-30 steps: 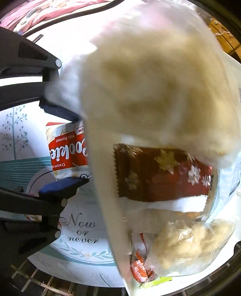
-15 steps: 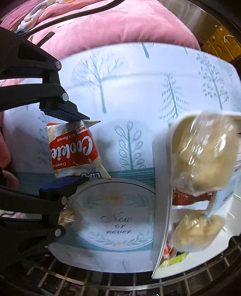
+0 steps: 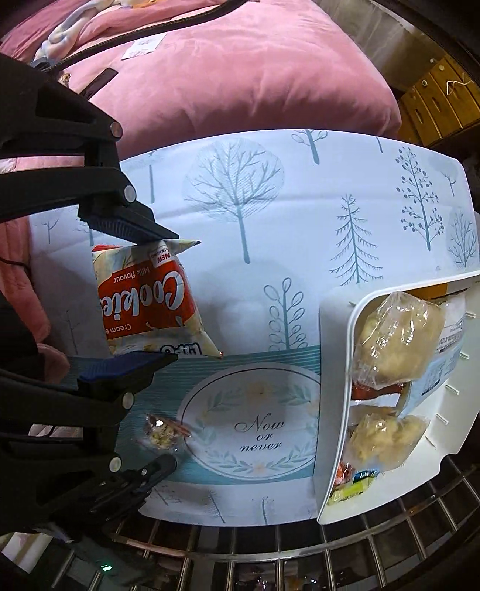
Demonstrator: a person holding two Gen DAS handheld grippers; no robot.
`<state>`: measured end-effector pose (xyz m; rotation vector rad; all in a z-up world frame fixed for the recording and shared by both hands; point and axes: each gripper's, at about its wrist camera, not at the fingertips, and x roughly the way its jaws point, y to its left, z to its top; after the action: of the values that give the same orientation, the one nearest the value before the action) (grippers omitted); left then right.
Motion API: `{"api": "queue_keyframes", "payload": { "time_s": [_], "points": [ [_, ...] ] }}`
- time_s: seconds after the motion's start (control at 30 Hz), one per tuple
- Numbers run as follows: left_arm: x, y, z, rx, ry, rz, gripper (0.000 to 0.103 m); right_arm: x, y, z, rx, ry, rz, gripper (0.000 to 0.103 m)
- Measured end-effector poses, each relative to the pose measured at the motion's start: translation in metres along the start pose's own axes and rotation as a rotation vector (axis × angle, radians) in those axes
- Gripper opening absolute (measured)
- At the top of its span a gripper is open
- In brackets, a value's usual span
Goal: Organize snacks
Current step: 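Grasp the red Cookie packet with the left tool while the right grasps the clear nut packet, then carry the Cookie packet and nut packet over the white tray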
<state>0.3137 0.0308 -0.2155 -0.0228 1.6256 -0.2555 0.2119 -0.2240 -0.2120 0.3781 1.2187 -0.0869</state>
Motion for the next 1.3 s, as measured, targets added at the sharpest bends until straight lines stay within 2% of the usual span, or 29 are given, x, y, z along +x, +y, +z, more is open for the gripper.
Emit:
{"api": "queue_keyframes", "payload": {
  "time_s": [0.03,0.1,0.27,0.4,0.47,0.6,0.97,1.07,1.3],
  "points": [
    [0.0,-0.001,-0.002,0.001,0.0,-0.004,0.053,0.002,-0.003,0.0,0.021,0.019,-0.002,0.01],
    [-0.005,0.0,-0.006,0.008,-0.003,-0.011,0.053,0.007,-0.01,-0.002,0.066,0.051,-0.003,0.029],
    [-0.007,-0.003,-0.013,0.016,0.001,-0.028,0.053,0.019,-0.02,-0.005,0.161,0.124,0.027,0.042],
    [-0.007,-0.004,-0.016,0.019,0.004,-0.036,0.053,0.027,-0.017,-0.007,0.185,0.169,0.025,0.055],
    [-0.007,-0.004,-0.017,0.014,0.006,-0.04,0.053,0.032,-0.013,-0.007,0.182,0.193,0.008,0.057],
    [-0.008,0.001,-0.019,0.0,0.006,-0.044,0.053,0.037,-0.004,-0.005,0.169,0.211,-0.035,0.061],
    [-0.012,0.014,-0.021,-0.031,-0.003,-0.044,0.053,0.049,0.023,0.001,0.064,0.266,-0.124,0.061],
    [-0.012,0.013,-0.021,-0.029,-0.002,-0.046,0.053,0.052,0.025,0.004,0.075,0.288,-0.122,0.059],
    [-0.022,0.01,-0.021,-0.009,-0.021,-0.047,0.053,0.047,0.014,0.007,0.129,0.271,-0.082,0.051]
  ]
}}
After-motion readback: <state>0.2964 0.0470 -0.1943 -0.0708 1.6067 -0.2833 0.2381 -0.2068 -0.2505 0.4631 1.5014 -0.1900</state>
